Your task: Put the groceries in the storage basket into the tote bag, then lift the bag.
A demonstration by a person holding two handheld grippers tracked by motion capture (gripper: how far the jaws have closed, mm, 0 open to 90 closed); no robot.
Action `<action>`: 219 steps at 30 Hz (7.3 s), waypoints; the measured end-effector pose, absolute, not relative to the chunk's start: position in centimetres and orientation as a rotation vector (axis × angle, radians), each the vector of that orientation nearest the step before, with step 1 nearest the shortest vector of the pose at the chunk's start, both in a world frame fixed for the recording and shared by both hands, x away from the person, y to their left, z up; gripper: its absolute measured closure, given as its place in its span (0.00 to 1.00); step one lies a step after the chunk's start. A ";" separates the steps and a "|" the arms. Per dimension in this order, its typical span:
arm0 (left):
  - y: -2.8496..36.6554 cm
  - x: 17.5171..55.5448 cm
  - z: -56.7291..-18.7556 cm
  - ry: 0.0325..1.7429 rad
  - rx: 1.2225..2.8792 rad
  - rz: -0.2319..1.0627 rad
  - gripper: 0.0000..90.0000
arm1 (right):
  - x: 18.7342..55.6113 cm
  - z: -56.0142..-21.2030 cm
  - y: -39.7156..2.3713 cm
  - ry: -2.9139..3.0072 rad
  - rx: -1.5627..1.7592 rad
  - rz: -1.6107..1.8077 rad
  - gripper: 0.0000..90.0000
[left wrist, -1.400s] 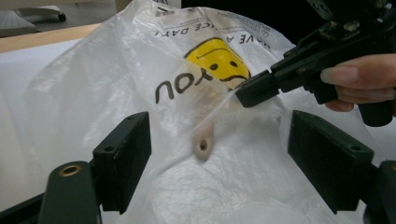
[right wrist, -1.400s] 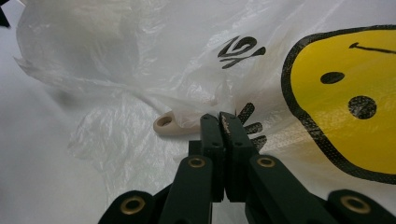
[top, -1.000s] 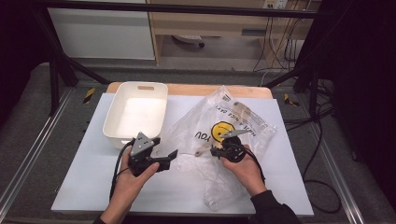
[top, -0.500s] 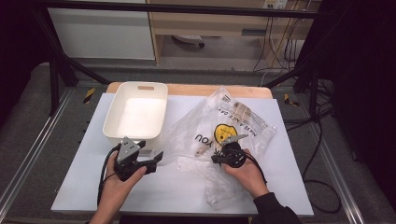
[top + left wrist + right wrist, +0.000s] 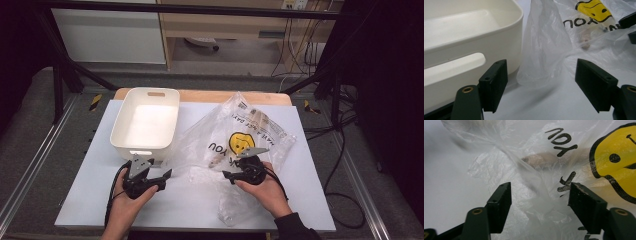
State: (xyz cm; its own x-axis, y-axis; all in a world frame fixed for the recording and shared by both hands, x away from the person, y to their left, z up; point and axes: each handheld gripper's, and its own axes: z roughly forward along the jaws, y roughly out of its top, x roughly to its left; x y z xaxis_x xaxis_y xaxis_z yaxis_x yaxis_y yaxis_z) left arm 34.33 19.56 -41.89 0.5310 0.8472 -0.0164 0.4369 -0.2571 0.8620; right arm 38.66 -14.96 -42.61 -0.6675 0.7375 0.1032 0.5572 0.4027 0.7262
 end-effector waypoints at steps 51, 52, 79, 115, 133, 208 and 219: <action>17.1 37.1 -44.0 0.989 2.056 0.486 0.98 | 34.3 -44.8 -22.5 2.251 1.508 0.850 0.12; 17.2 37.1 -44.0 0.989 2.055 0.484 0.98 | 34.3 -44.9 -22.3 2.261 1.494 0.845 0.12; 15.5 34.3 -43.6 0.877 2.130 0.342 0.98 | 35.0 -44.3 -24.4 2.289 1.332 0.889 1.00; 13.5 33.1 -42.5 0.906 2.003 0.407 0.36 | 35.7 -44.4 -26.7 2.181 1.425 0.914 0.16; 11.1 37.5 -44.2 0.960 2.077 0.377 0.56 | 33.8 -44.4 -26.4 2.196 1.429 0.936 0.06; 13.7 36.2 -44.0 0.931 2.010 0.302 1.00 | 34.5 -42.8 -24.0 2.281 1.189 1.127 1.00; 14.1 37.4 -42.5 0.937 1.974 0.343 1.00 | 36.1 -40.7 -23.0 2.250 1.098 1.172 1.00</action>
